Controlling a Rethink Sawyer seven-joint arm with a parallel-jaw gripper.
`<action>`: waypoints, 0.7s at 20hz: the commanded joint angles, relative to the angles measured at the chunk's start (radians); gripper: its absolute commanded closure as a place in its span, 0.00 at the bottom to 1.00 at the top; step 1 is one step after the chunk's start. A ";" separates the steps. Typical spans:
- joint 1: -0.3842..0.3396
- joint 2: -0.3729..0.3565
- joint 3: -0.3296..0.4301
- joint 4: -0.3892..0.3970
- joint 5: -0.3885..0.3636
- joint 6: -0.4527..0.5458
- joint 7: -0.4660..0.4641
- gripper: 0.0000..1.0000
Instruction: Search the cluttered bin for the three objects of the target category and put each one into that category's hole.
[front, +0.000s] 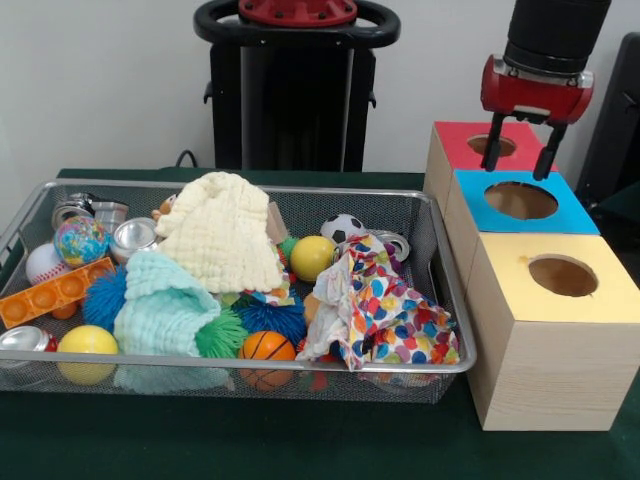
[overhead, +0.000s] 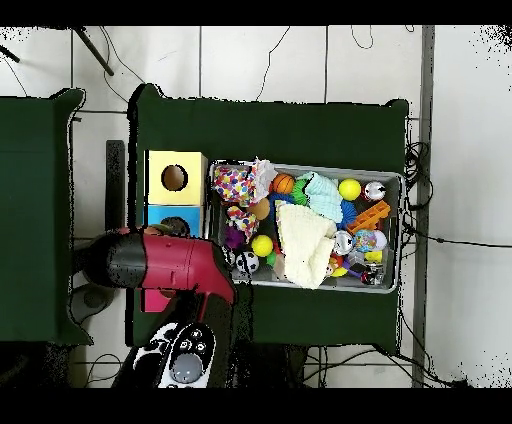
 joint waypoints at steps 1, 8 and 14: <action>-0.018 0.005 0.043 0.065 0.043 -0.022 0.238 0.00; -0.020 0.024 0.024 0.028 0.044 0.011 0.252 0.00; -0.096 -0.032 -0.019 -0.022 0.006 0.094 0.172 0.00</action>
